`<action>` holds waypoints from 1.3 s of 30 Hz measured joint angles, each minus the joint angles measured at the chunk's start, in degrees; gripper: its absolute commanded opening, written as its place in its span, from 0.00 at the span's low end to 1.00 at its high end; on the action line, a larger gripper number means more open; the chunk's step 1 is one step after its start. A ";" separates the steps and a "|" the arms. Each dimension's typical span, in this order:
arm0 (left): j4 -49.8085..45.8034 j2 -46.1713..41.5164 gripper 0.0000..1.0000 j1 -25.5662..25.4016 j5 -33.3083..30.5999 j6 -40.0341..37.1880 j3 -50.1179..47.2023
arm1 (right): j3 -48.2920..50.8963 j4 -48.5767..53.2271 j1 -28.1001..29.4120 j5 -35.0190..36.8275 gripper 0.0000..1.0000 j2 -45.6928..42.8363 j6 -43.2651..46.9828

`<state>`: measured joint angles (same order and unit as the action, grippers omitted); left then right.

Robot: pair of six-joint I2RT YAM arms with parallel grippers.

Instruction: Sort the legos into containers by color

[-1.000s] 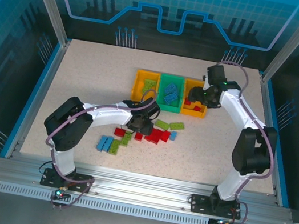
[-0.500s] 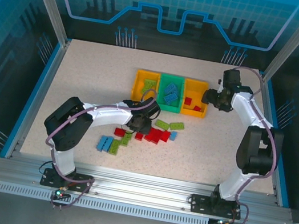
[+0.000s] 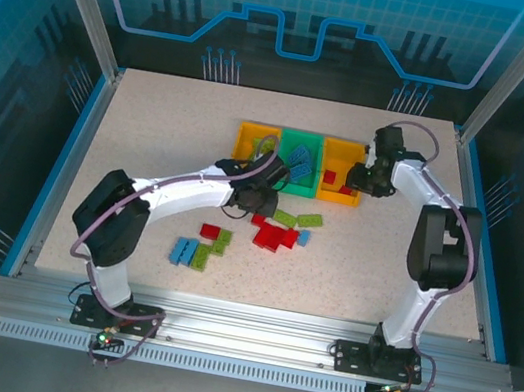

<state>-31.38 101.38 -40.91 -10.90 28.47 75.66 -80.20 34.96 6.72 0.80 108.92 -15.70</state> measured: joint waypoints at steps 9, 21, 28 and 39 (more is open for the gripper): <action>0.37 2.54 0.32 0.00 0.26 -0.87 11.91 | 0.52 -1.68 2.23 2.69 0.16 0.48 0.59; 0.24 21.70 0.33 0.26 2.40 -3.39 37.97 | 3.52 -3.10 8.41 3.08 0.19 -1.57 -3.67; -1.16 31.56 0.35 1.70 3.15 -2.19 48.19 | 4.87 -3.32 8.79 2.60 0.44 -2.38 -7.13; -2.36 34.75 0.61 3.74 3.28 1.57 48.72 | 8.41 -2.38 8.79 2.84 0.73 -11.93 -7.41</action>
<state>-33.74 136.14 -37.17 -7.62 30.04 124.38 -71.79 32.58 15.51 3.64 96.99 -23.11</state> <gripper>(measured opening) 0.518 0.725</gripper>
